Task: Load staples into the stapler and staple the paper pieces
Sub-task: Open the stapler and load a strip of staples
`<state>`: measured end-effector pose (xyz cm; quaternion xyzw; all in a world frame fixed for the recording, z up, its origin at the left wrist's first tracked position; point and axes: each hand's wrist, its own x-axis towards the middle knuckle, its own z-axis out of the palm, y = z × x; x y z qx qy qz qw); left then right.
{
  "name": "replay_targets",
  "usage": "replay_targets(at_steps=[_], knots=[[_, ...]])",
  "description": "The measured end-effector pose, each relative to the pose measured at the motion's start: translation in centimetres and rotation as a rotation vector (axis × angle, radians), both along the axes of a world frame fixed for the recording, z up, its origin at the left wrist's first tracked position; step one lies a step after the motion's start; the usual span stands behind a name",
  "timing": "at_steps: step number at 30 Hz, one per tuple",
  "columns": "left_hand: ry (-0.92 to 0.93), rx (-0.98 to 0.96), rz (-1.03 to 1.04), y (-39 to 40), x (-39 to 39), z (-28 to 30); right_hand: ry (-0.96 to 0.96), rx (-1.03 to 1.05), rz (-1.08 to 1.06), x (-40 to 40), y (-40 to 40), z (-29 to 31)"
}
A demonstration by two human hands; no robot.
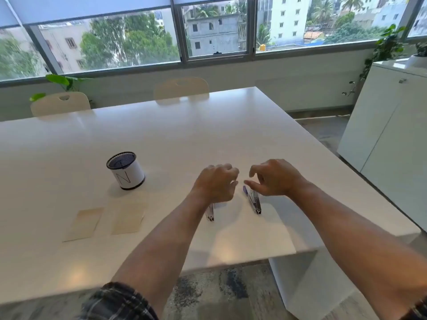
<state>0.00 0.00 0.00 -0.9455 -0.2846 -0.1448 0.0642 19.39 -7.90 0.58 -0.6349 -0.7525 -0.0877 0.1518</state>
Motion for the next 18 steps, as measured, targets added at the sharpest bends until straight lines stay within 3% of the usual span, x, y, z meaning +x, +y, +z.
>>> replay_targets(at_steps=[18], knots=[[-0.015, -0.126, -0.001, 0.0, 1.4, -2.8, -0.016, -0.095, -0.081, 0.2, 1.6, -3.0]])
